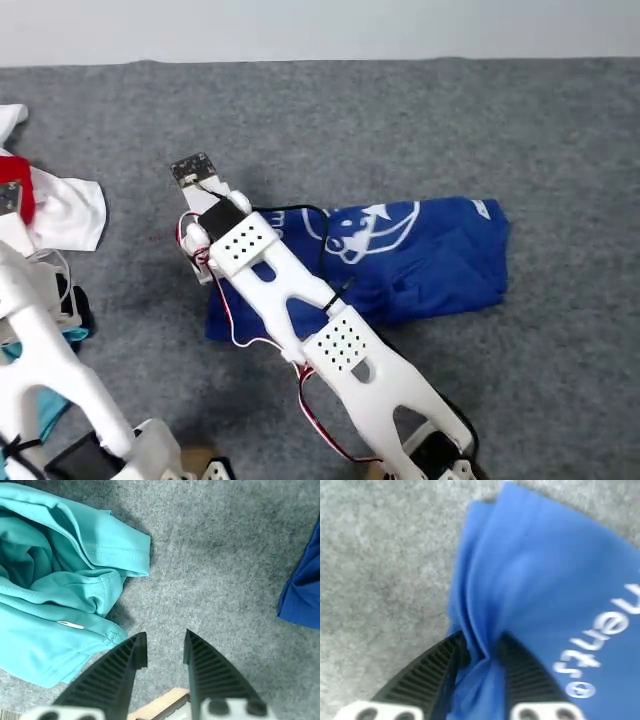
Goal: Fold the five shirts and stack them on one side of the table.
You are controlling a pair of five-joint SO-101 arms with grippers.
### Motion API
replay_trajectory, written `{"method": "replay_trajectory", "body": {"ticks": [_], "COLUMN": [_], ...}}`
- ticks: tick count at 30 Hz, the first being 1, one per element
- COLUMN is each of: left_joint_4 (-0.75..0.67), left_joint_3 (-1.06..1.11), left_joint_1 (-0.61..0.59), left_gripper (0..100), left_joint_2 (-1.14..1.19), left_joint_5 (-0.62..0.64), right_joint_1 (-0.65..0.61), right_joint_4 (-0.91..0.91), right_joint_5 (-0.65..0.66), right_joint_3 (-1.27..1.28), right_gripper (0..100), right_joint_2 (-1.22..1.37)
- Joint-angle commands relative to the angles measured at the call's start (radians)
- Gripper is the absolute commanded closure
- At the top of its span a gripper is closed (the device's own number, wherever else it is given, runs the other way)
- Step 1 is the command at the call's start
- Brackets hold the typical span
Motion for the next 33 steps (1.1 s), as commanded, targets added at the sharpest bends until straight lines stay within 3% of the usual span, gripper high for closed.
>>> {"method": "replay_trajectory", "body": {"ticks": [1,14,27,33], "left_joint_4": [-0.014,-0.014,-0.029,-0.028], "left_joint_3": [-0.004,-0.007,-0.008,-0.033], "left_joint_1": [0.005,0.005,0.008,0.063], "left_gripper": [86,86,86,86], "left_joint_2": [-0.035,-0.035,-0.035,-0.035], "left_joint_5": [0.006,0.006,0.006,0.028], "right_joint_1": [0.015,0.079,0.305,0.403], "right_joint_4": [-0.005,0.159,0.163,0.165], "right_joint_5": [0.02,0.026,0.11,0.163], "right_joint_3": [-0.032,-0.201,-0.198,0.003], "right_gripper": [98.5,99.0,99.0,99.1], "right_joint_2": [-0.002,-0.096,-0.286,-0.41]}}
